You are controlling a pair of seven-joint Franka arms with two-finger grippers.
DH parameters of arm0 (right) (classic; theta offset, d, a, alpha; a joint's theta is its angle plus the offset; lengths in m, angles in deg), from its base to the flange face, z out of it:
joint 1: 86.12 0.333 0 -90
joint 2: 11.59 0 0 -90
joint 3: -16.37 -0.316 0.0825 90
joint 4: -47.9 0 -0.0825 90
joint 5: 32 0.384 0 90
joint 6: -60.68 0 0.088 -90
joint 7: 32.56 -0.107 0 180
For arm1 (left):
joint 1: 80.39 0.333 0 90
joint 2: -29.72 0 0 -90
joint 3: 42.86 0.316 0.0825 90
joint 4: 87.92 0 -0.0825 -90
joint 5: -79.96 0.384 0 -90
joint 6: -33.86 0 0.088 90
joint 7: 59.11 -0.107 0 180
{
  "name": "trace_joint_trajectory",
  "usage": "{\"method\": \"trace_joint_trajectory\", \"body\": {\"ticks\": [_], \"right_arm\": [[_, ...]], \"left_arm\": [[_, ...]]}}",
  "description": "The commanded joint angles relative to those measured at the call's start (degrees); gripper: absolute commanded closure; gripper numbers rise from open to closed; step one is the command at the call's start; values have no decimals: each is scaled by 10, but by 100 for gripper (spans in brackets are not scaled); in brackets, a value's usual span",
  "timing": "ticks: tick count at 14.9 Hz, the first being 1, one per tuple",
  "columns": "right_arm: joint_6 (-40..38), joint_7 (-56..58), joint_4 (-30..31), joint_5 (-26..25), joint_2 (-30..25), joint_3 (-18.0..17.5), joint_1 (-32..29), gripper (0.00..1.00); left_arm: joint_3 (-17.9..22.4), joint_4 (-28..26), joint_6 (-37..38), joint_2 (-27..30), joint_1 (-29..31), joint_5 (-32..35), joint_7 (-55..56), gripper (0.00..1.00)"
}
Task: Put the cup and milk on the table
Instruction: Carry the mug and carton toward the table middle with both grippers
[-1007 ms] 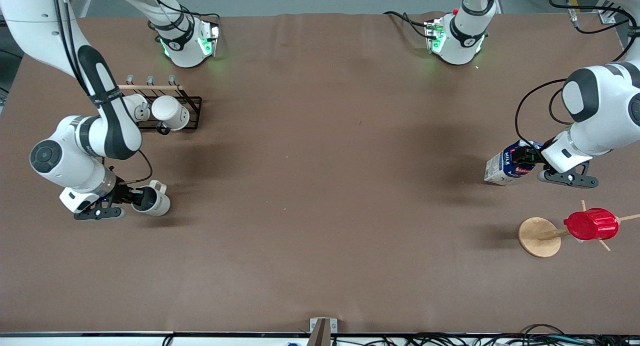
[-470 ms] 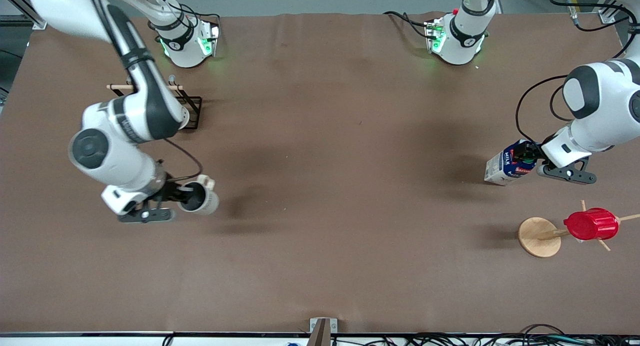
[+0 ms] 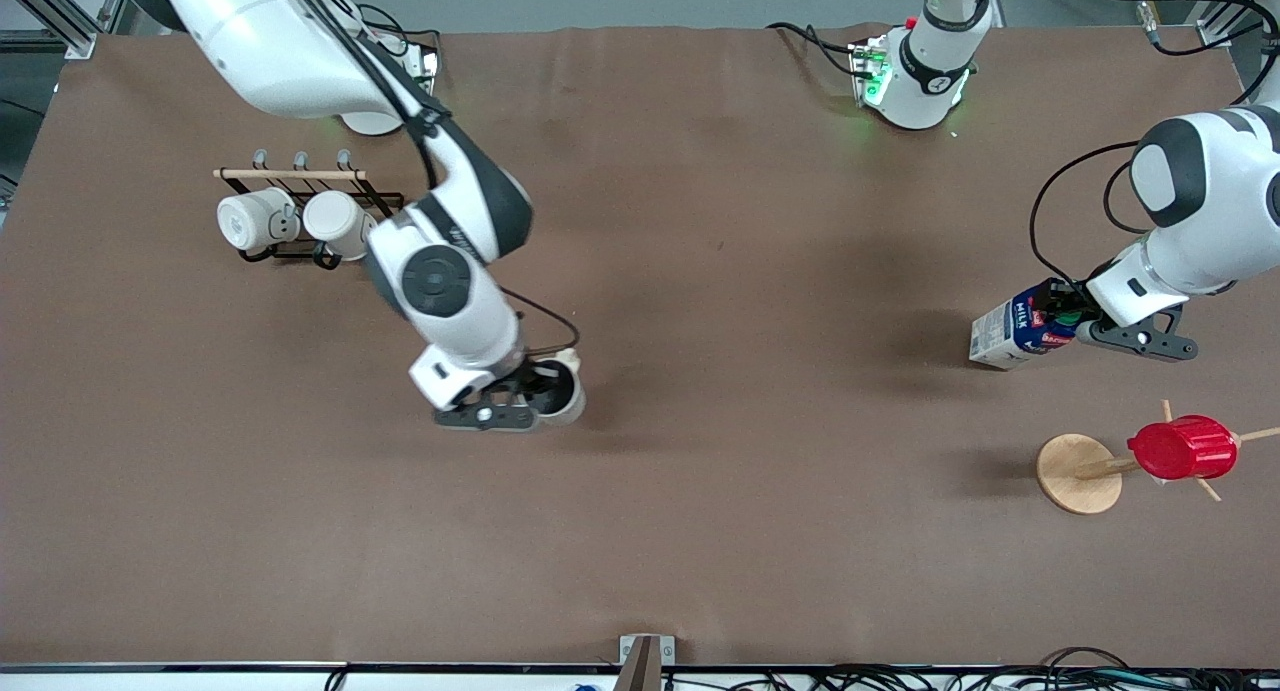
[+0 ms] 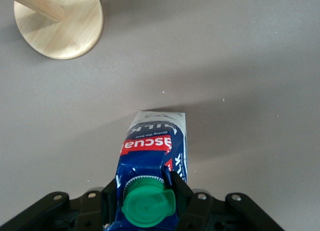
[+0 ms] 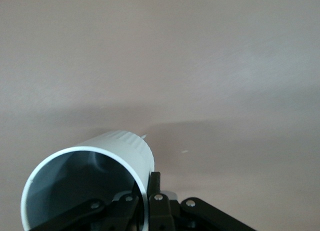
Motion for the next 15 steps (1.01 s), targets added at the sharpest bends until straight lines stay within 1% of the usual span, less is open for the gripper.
{"method": "trace_joint_trajectory", "body": {"ticks": [1,3,5,7,9,12,13,14,15], "right_arm": [[-9,-66,-11,-32,8,-23,29,99],[-6,-95,7,-47,10,-41,38,96],[0,-100,18,-59,18,-56,46,94],[11,-118,28,-65,24,-57,59,94],[16,-129,31,-74,30,-57,64,94],[26,-139,46,-99,36,-57,67,92],[37,-147,51,-103,37,-57,67,89],[46,-155,56,-107,38,-56,67,82],[46,-161,57,-108,40,-57,67,67]], "left_arm": [[-1,-5,6,30,0,3,3,100],[-7,9,7,33,-2,3,28,100],[-39,23,10,26,-2,3,58,100],[-66,51,10,12,-2,2,70,100],[-102,77,30,2,-2,2,117,100],[-173,136,57,-40,-3,10,239,100],[-198,150,58,-53,-3,12,272,100],[-218,162,58,-67,-3,12,305,100],[-240,174,62,-81,-6,22,343,100]]}}
